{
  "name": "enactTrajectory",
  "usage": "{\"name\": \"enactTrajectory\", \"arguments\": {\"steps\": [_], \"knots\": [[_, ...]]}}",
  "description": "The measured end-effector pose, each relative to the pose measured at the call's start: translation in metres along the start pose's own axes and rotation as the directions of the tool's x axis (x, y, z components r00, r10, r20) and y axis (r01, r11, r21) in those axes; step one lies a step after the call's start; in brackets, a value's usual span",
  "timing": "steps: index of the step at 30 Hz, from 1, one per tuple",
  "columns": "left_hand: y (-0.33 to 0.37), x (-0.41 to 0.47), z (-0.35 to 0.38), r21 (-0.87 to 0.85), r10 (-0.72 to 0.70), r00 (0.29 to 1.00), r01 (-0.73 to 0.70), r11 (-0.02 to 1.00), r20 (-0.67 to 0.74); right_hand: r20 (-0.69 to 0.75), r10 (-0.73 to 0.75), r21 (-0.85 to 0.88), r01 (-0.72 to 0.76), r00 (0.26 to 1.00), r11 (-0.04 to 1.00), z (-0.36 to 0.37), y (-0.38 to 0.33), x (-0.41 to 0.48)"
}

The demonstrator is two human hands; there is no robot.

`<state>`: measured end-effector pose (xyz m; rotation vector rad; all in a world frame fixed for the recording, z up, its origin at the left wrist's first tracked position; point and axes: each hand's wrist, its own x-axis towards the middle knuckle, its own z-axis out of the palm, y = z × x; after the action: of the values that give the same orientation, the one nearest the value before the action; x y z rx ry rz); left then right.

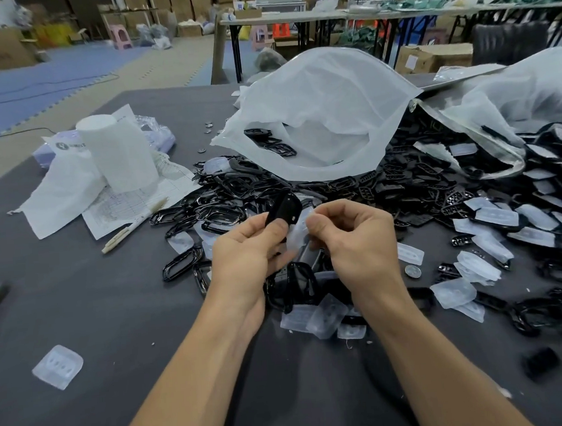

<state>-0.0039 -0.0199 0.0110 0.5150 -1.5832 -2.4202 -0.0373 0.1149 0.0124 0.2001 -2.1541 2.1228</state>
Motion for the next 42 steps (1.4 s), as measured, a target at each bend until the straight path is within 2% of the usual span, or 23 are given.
{"name": "enactTrajectory", "arguments": {"steps": [2, 5, 6, 8, 10, 14, 17, 18, 19, 22, 24, 27, 33, 42], "knots": [[0.000, -0.001, 0.000, -0.003, 0.005, 1.000, -0.005, 1.000, 0.028, 0.055, 0.022, 0.027, -0.024, 0.998, 0.999, 0.000, -0.001, 0.000], [0.001, 0.000, -0.003, -0.002, 0.058, 0.998, -0.058, 0.998, -0.038, 0.106, 0.091, 0.105, -0.102, 0.990, 0.989, 0.002, -0.004, -0.001], [0.001, 0.002, -0.004, 0.058, 0.103, 0.991, -0.098, 0.993, -0.089, 0.107, 0.128, 0.180, -0.146, 0.986, 0.973, 0.002, -0.004, -0.001], [-0.001, 0.005, -0.007, 0.315, 0.248, 0.950, -0.181, 0.932, -0.189, 0.097, 0.200, 0.334, -0.221, 0.975, 0.916, 0.000, -0.005, 0.002], [0.000, 0.005, -0.009, 0.503, 0.340, 0.908, -0.182, 0.845, -0.243, 0.067, 0.224, 0.382, -0.232, 0.972, 0.895, -0.005, -0.006, 0.005], [0.003, 0.000, -0.009, 0.686, 0.436, 0.826, -0.085, 0.723, -0.358, 0.003, 0.220, 0.369, -0.206, 0.975, 0.906, -0.009, -0.004, 0.007], [0.007, -0.002, -0.009, 0.761, 0.493, 0.774, -0.022, 0.649, -0.398, 0.015, 0.193, 0.344, -0.186, 0.981, 0.920, -0.007, -0.003, 0.007], [0.007, 0.000, -0.010, 0.741, 0.477, 0.780, -0.025, 0.671, -0.405, 0.028, 0.181, 0.335, -0.180, 0.983, 0.925, -0.006, -0.003, 0.007], [0.005, 0.002, -0.011, 0.687, 0.427, 0.815, -0.050, 0.725, -0.391, 0.044, 0.168, 0.324, -0.173, 0.985, 0.930, -0.005, -0.003, 0.006], [0.003, 0.004, -0.008, 0.391, 0.226, 0.944, -0.120, 0.912, -0.238, 0.106, 0.135, 0.292, -0.160, 0.985, 0.943, -0.003, -0.005, 0.004], [0.002, 0.002, -0.004, 0.278, 0.180, 0.970, -0.129, 0.952, -0.166, 0.128, 0.124, 0.279, -0.156, 0.984, 0.948, -0.001, -0.005, 0.002], [-0.001, 0.000, 0.002, 0.180, 0.179, 0.977, -0.156, 0.971, -0.120, 0.099, 0.095, 0.275, -0.119, 0.991, 0.954, 0.002, -0.005, -0.001], [-0.003, -0.009, 0.008, 0.128, 0.241, 0.970, -0.235, 0.963, -0.025, -0.088, -0.035, 0.184, 0.050, 0.996, 0.982, 0.005, -0.004, -0.005], [-0.006, -0.016, 0.012, 0.080, 0.291, 0.957, -0.291, 0.953, 0.008, -0.231, -0.120, 0.003, 0.124, 0.966, 0.992, 0.010, -0.007, -0.012]]}}
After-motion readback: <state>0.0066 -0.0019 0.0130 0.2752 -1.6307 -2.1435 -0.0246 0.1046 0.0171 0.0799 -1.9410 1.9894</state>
